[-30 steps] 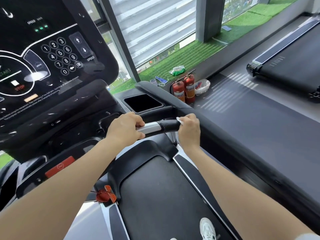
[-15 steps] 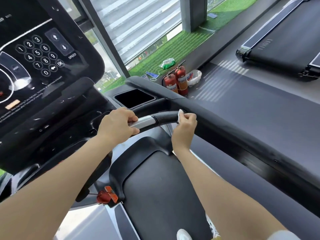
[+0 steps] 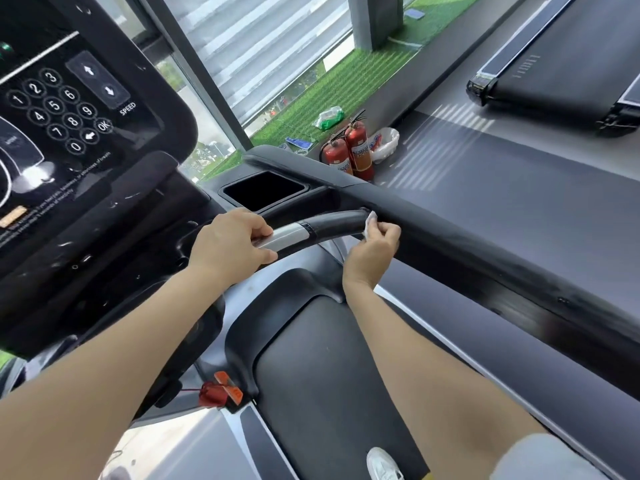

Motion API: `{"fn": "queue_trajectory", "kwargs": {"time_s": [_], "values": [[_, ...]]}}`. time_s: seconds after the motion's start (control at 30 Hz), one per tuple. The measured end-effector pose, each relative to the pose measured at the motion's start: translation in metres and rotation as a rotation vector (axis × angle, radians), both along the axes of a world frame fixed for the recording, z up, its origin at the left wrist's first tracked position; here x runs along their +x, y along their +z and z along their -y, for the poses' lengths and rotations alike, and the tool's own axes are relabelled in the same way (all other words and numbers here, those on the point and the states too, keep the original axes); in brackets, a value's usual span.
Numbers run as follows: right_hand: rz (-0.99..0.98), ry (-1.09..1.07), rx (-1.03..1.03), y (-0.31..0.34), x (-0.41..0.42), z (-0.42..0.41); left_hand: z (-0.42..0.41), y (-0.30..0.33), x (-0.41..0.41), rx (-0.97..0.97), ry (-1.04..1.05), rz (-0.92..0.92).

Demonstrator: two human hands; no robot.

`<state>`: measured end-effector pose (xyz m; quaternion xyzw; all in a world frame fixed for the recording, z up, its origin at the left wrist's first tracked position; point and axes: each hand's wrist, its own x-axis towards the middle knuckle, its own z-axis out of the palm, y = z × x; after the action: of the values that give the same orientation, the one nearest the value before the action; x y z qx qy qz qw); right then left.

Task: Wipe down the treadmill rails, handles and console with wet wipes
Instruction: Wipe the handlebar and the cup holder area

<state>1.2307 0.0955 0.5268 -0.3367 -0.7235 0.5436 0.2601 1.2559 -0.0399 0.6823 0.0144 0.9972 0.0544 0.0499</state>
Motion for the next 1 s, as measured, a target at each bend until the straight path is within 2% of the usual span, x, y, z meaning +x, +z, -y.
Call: {"fn": "queue_trajectory", "kwargs": {"time_s": [0.1,0.2,0.23,0.4,0.57,0.63,0.8,0.93,1.0], "values": [[-0.031,0.022,-0.121,0.011,0.009,0.018,0.000,0.001,0.000,-0.002,0.003,0.004],[-0.124,0.157,-0.076,0.012,0.024,0.037,0.000,0.001,0.000,-0.001,-0.001,0.001],[-0.130,0.162,-0.141,0.013,0.024,0.036,0.000,0.002,0.000,-0.002,-0.003,0.000],[0.077,0.010,-0.367,0.016,0.005,0.010,-0.002,0.003,0.001,-0.008,-0.003,-0.005],[0.149,-0.094,-0.499,0.019,-0.007,0.001,-0.003,0.003,0.002,-0.013,0.002,-0.007],[0.142,-0.107,-0.503,0.017,-0.003,0.001,-0.003,0.003,0.002,-0.020,0.004,0.000],[0.116,-0.003,-0.343,0.017,0.004,0.000,-0.004,0.003,0.001,-0.025,0.003,0.008],[0.196,-0.133,-0.592,0.008,-0.009,-0.018,-0.005,0.003,0.002,-0.029,0.001,-0.003],[0.225,-0.141,-0.630,0.008,-0.011,-0.019,-0.004,0.003,0.002,-0.031,-0.001,-0.007]]}}
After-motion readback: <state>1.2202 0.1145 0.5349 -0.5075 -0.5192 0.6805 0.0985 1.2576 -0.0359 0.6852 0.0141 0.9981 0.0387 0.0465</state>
